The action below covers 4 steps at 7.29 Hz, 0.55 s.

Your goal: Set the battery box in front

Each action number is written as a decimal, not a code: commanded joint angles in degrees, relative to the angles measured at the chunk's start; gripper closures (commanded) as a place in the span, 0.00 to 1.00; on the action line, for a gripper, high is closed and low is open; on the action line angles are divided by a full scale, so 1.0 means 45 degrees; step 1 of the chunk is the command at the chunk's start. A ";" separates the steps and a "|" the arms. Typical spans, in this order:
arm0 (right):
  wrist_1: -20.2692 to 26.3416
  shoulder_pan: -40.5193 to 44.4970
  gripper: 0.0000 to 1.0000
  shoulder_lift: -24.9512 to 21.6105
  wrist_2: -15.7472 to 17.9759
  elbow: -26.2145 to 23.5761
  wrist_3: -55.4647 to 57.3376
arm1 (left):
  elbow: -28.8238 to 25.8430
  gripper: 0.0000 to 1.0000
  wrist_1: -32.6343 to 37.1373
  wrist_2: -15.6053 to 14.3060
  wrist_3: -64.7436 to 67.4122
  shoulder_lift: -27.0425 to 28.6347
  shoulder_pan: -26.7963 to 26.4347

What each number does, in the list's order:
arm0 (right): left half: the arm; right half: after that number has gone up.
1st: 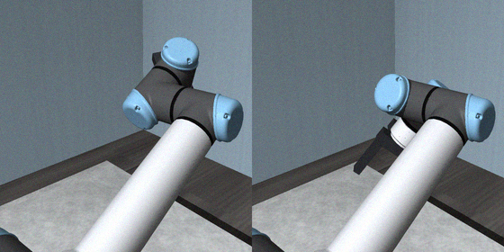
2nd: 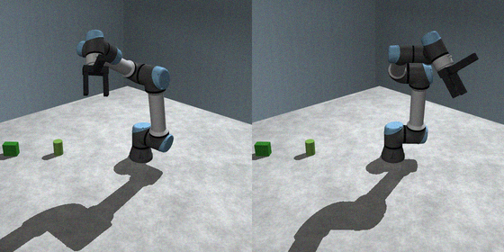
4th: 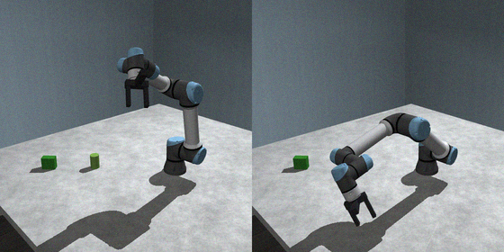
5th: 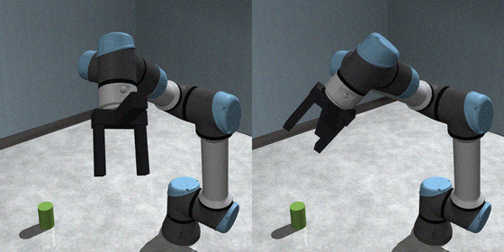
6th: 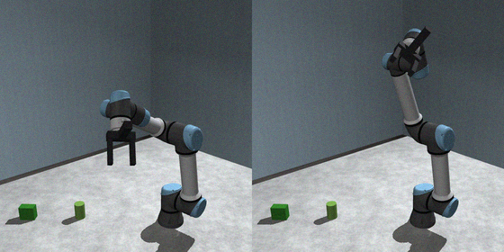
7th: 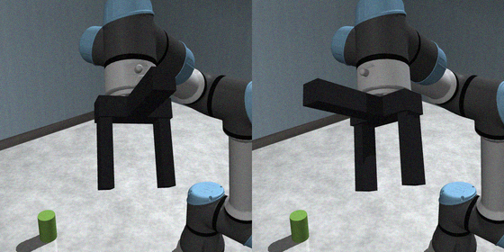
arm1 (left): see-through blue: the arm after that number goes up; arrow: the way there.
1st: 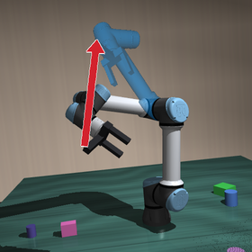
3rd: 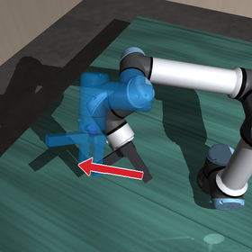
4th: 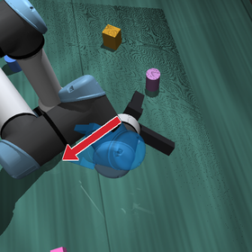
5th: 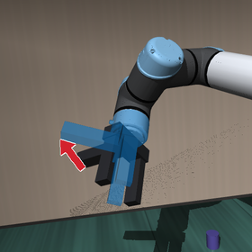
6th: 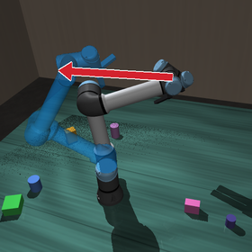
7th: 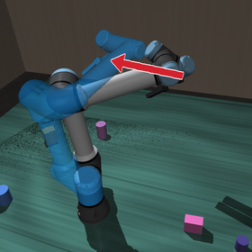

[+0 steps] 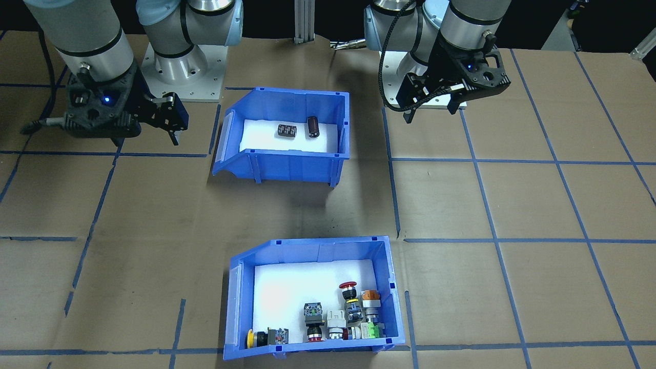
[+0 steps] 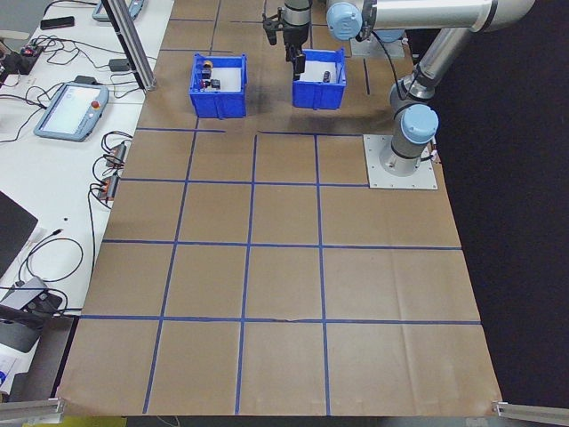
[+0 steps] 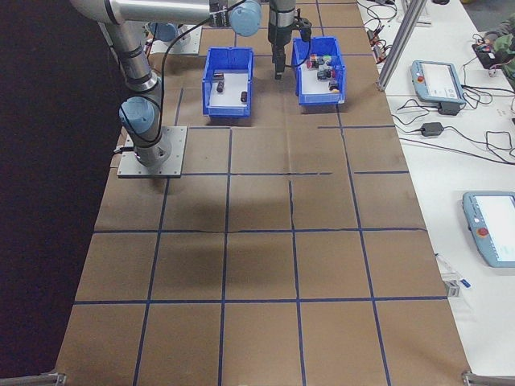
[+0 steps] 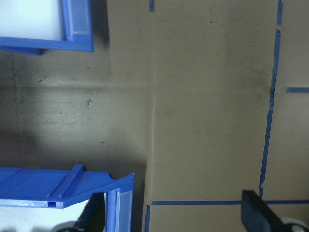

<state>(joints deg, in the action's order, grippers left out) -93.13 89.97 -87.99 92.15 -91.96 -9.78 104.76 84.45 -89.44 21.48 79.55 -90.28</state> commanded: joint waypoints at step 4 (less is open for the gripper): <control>-0.0105 0.2070 0.00 0.3999 -0.0536 0.3942 -0.7828 | 0.1541 0.01 -0.0075 0.0872 1.1301 -0.0529 -0.2292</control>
<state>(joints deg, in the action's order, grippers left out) -93.59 95.54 -75.01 90.00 -79.52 -35.42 110.19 84.29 -85.56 60.37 77.56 -96.61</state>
